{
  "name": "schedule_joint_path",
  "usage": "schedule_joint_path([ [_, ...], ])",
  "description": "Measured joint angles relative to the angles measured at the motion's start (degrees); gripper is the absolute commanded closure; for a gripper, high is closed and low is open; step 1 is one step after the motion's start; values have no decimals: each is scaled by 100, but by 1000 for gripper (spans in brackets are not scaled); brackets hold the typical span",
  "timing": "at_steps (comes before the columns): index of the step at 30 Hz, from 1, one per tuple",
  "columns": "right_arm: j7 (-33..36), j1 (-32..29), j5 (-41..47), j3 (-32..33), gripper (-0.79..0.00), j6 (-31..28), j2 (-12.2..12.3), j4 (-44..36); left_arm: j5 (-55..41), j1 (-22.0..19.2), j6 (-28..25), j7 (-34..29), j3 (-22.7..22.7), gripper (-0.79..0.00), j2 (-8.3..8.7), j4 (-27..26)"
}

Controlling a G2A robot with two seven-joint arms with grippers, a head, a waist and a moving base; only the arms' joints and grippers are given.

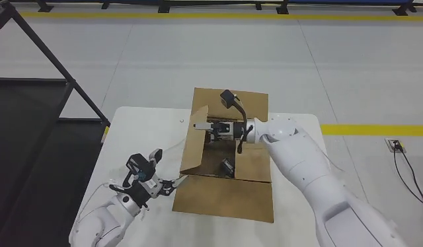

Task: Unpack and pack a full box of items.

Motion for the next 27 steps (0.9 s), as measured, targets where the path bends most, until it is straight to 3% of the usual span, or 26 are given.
schedule_joint_path([
  [5,310,88,166,2,-785,-84,-125,4,328,-168,511,118,307,-785,-35,136],
  [12,560,128,270,-49,-785,100,-203,-169,96,-374,1655,264,557,-785,-133,381],
  [20,610,102,262,-73,-785,150,-129,-286,-621,-263,2254,386,253,-785,-163,286],
  [27,398,46,305,72,-785,-62,77,-404,-660,-182,2639,313,-106,-785,-142,461],
])
